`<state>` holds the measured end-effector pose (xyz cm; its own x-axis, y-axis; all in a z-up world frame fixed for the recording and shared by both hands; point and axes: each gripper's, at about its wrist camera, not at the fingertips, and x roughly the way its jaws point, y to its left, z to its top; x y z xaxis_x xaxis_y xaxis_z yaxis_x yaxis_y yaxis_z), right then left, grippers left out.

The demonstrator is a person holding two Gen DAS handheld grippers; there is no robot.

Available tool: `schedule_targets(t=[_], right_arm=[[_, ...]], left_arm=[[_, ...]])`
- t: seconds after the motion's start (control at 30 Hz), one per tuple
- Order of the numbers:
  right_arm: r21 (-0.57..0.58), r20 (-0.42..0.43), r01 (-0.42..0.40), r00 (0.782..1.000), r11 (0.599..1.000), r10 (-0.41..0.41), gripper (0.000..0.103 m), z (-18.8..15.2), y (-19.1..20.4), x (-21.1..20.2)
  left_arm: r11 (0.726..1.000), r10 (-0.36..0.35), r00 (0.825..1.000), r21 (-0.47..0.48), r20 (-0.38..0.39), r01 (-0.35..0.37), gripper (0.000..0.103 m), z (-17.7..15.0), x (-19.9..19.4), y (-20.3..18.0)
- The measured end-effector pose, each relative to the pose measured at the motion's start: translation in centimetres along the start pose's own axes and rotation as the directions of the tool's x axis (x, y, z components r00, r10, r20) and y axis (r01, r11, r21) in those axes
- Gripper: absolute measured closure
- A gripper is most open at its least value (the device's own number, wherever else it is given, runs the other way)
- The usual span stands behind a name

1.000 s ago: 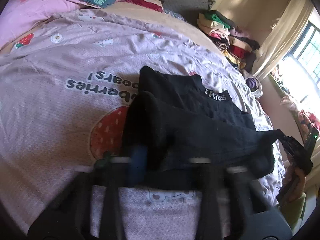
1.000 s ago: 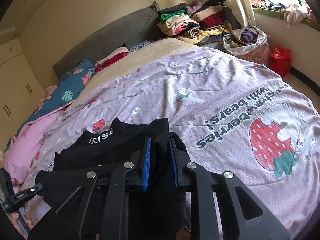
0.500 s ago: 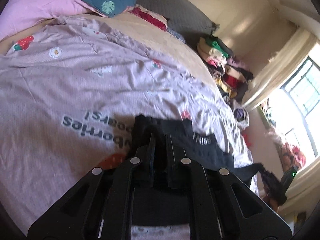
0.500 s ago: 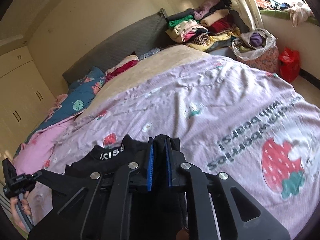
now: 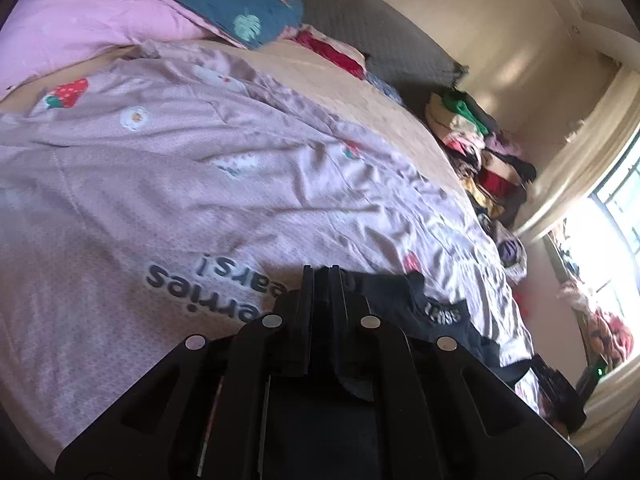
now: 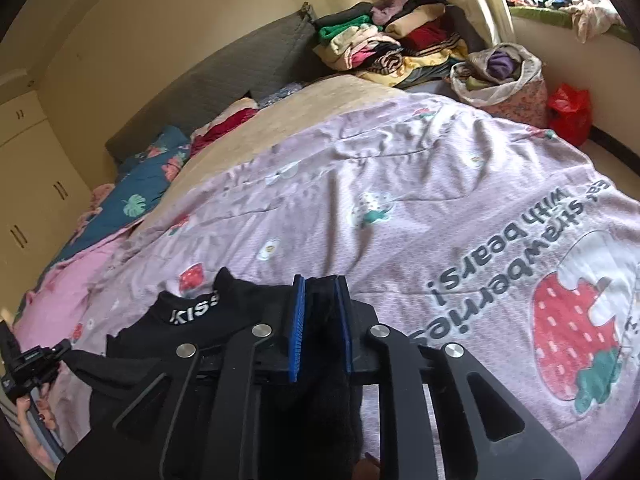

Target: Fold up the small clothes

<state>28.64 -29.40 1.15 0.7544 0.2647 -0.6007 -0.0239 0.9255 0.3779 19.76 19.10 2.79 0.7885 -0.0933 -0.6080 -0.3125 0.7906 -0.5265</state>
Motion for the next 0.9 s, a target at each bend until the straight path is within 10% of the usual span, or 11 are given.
schedule_targets(t=[0.43,0.9], right_arm=[[-0.306,-0.003,-0.058,0.998,0.95,0.06,0.077,-0.4,3.8,-3.8],[-0.513,-0.218,-0.045,0.973,0.857,-0.08,0.083,-4.8,5.7,0.3]], left_arm=[[0.971,0.035,0.999,0.235,0.006,-0.036,0.094,-4.0,-3.5,-3.5],[0.838,0.19,0.975,0.536,-0.113,-0.101,0.1,-11.5,1.5,-8.0]])
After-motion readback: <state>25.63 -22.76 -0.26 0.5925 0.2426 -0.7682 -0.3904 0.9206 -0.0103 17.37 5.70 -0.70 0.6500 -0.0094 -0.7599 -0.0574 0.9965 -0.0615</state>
